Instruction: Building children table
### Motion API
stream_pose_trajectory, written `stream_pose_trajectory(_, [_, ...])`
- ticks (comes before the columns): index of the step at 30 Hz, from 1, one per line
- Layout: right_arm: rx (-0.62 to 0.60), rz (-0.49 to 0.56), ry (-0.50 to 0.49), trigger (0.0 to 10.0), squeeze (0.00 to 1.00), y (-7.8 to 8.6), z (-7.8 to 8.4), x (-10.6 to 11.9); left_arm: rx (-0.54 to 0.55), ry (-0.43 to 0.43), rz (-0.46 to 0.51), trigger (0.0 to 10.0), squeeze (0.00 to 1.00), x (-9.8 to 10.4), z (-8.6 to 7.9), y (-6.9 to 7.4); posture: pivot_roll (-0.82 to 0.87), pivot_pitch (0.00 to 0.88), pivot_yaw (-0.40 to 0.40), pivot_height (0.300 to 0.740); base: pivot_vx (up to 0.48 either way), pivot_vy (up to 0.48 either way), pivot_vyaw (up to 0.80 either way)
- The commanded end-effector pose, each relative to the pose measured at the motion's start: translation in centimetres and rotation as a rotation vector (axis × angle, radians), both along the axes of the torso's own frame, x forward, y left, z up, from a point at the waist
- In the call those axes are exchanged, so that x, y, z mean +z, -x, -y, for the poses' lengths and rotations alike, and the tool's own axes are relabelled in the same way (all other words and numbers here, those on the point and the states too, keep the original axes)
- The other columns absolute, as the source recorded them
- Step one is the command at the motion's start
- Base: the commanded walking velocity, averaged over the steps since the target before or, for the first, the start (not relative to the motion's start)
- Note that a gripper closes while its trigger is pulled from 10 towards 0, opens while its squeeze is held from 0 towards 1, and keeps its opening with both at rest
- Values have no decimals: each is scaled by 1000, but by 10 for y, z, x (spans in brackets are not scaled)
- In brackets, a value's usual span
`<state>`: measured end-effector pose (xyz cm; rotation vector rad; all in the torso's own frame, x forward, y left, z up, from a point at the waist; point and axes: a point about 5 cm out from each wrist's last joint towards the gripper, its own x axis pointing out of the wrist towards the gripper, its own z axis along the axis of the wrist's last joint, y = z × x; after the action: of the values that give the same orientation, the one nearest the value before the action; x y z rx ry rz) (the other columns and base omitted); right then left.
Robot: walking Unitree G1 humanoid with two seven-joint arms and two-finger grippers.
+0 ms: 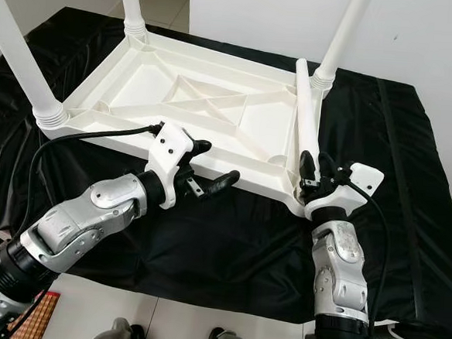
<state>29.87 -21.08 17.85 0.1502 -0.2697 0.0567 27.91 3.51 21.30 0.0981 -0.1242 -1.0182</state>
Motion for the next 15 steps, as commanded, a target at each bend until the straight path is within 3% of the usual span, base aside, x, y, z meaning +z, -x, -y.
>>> stream_pose_trajectory(1, [8,-44,-13,10000,1000,-1,-1,-7,-294,-46,-1,10000,0,-2,7,13,36,156,1,740,0,0,0])
stream_pose_trajectory(7, [-14,-82,33,10000,1000,-8,0,3,-298,-53,-2,10000,0,-2,5,12,37,161,6,740,0,0,0])
stream_pose_trajectory(8, [-19,-80,79,10000,0,-9,-2,5,-296,-54,-3,10000,0,-2,4,12,37,161,6,740,0,0,0])
stream_pose_trajectory(11, [-22,-79,139,10000,0,-8,-8,4,-290,-57,-3,10000,0,-2,3,11,37,161,6,740,0,0,0])
stream_pose_trajectory(15, [-23,-82,139,10000,0,-8,-8,4,-290,-57,-3,10000,0,-2,3,11,37,161,6,740,0,0,0])
